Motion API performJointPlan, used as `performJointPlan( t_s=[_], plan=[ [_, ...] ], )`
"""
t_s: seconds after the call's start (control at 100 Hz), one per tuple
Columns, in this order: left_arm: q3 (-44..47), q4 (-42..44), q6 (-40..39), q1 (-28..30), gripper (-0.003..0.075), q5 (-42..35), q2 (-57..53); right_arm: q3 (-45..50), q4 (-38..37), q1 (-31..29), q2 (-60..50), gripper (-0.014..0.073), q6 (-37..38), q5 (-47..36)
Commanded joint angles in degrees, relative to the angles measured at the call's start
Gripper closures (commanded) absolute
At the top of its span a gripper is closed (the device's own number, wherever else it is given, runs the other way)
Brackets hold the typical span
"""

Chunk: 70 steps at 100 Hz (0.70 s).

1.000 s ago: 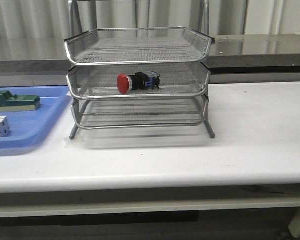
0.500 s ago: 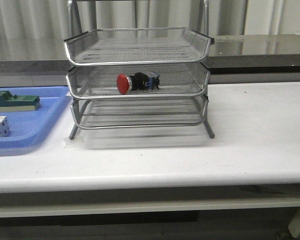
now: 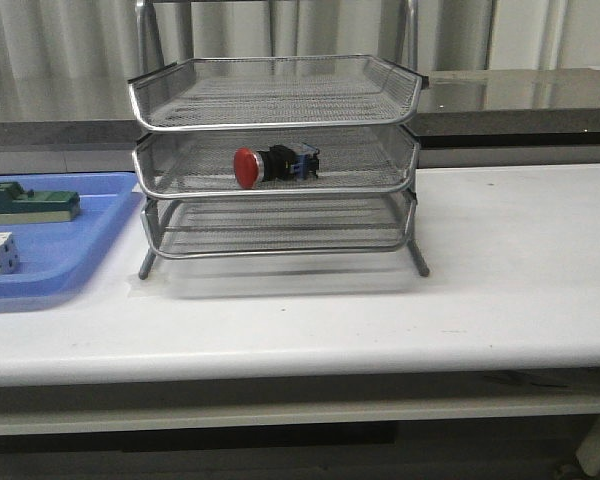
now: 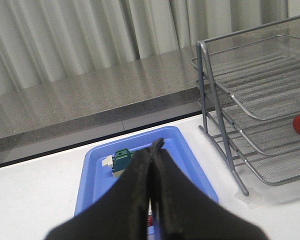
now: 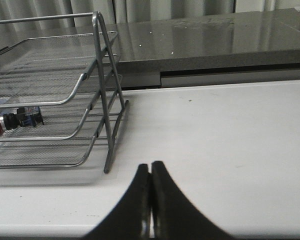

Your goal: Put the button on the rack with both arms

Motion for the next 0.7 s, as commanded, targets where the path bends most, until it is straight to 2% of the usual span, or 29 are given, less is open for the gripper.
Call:
performJointPlan(
  t_s=[0.0,0.23,0.5,0.69],
  plan=[
    [-1.4,-0.8,-0.5,0.2,0.0741,-4.7,0.5,1.2,-1.8,-0.4,-3.4,0.0654,0.1,-6.0],
    [-1.4,-0.8,-0.5,0.2,0.0741,-4.7,0.5,6.6,-3.4,-0.4,-11.1,0.0654,0.1,-6.6],
    [-1.4,-0.8,-0.5,0.2,0.0741,-4.7,0.5,12.1,-4.6,-0.4,-11.1,0.0654,0.1,-10.9],
    [-1.4,-0.8,-0.5,0.2,0.0741,-4.7,0.5,12.1,-4.6,-0.4,-11.1,0.0654,0.1,-10.2]
  ],
)
